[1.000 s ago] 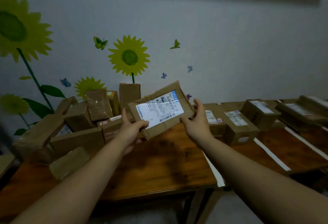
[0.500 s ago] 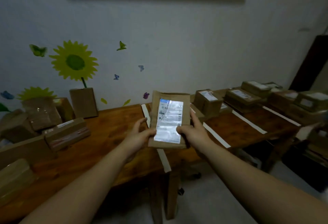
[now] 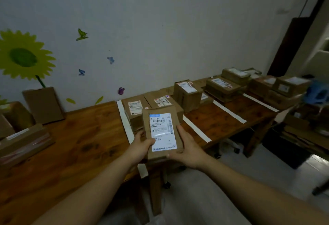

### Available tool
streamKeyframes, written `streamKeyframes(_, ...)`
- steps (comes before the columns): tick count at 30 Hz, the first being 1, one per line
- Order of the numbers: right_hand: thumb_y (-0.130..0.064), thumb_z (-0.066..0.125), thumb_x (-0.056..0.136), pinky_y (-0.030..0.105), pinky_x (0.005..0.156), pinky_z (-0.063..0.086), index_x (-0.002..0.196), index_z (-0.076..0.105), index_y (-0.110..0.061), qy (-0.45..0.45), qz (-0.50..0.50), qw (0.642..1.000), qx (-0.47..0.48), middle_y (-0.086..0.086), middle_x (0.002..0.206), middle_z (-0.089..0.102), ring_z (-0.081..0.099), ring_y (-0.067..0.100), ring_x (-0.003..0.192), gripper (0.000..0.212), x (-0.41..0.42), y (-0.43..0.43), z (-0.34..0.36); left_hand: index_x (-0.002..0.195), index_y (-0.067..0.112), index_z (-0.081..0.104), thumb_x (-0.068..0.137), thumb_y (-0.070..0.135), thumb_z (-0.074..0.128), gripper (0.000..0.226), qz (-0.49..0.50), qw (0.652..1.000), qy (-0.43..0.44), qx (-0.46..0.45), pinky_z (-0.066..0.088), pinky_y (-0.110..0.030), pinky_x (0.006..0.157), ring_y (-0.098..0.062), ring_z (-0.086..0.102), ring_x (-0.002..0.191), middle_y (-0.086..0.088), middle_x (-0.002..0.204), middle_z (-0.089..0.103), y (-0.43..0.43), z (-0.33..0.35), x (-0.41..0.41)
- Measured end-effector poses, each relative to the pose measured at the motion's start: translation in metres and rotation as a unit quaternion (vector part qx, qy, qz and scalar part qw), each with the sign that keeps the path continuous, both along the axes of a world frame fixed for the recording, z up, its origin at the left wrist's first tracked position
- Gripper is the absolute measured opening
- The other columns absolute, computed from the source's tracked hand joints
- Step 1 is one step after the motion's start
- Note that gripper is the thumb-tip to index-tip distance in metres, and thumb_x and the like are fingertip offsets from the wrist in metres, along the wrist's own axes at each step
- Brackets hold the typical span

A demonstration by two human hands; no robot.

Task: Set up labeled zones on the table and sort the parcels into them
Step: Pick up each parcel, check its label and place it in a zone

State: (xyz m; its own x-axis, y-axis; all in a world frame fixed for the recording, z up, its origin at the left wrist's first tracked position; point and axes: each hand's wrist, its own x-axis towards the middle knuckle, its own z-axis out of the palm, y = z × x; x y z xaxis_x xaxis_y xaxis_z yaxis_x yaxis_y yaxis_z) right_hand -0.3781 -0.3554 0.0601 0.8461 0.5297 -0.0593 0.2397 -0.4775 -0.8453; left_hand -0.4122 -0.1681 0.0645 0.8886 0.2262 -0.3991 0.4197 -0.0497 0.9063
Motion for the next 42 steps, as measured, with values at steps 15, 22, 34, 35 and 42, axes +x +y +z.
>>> streamKeyframes(15, -0.032, 0.067, 0.088, 0.034, 0.109, 0.035, 0.153, 0.006, -0.04, 0.009, 0.054, 0.98, -0.192, -0.005, 0.158, 0.012, 0.028, 0.02, 0.142, 0.09, 0.109, -0.018, -0.07, 0.146, 0.027, 0.016, 0.074, 0.021, 0.078, 0.095, -0.12, 0.987, -0.015, 0.107, 0.042, -0.032, 0.101, -0.02, 0.04, 0.133, 0.002, 0.145, 0.038, -0.023, -0.064, 0.081)
streamKeyframes(22, -0.031, 0.064, 0.09, 0.039, 0.113, 0.036, 0.154, 0.014, -0.028, 0.022, 0.096, 0.966, -0.237, 0.004, 0.158, 0.015, 0.03, 0.023, 0.141, 0.082, 0.161, -0.05, -0.099, 0.146, 0.026, 0.027, 0.087, 0.022, 0.065, 0.07, -0.154, 0.957, 0.012, 0.245, 0.033, -0.032, 0.109, -0.018, 0.031, 0.139, 0.0, 0.152, 0.029, -0.066, -0.089, 0.106)
streamKeyframes(34, -0.039, 0.056, 0.093, 0.045, 0.117, 0.027, 0.155, 0.008, -0.025, -0.008, 0.134, 0.939, -0.315, 0.012, 0.162, -0.002, 0.012, 0.032, 0.147, 0.079, 0.225, -0.089, -0.127, 0.151, 0.033, -0.001, 0.093, 0.035, 0.054, 0.08, -0.184, 0.912, 0.1, 0.353, 0.019, -0.033, 0.117, -0.024, 0.013, 0.145, 0.002, 0.159, -0.011, -0.12, -0.122, 0.162)
streamKeyframes(35, -0.045, 0.056, 0.091, 0.048, 0.117, 0.025, 0.155, 0.009, -0.026, -0.01, 0.142, 0.935, -0.324, 0.012, 0.162, -0.003, 0.009, 0.034, 0.147, 0.081, 0.228, -0.088, -0.123, 0.151, 0.036, -0.002, 0.092, 0.041, 0.054, 0.081, -0.183, 0.908, 0.119, 0.358, 0.016, -0.036, 0.117, -0.026, 0.008, 0.146, 0.002, 0.159, -0.013, -0.119, -0.119, 0.163)
streamKeyframes(42, -0.053, 0.055, 0.089, 0.044, 0.117, 0.021, 0.154, 0.018, -0.029, -0.075, 0.178, 0.936, -0.295, 0.007, 0.161, 0.009, 0.011, 0.03, 0.147, 0.079, 0.233, -0.05, -0.064, 0.151, 0.033, 0.003, 0.089, 0.055, 0.051, 0.082, -0.098, 0.895, 0.173, 0.4, 0.007, -0.042, 0.119, -0.026, -0.005, 0.147, -0.002, 0.16, -0.009, -0.059, -0.068, 0.132)
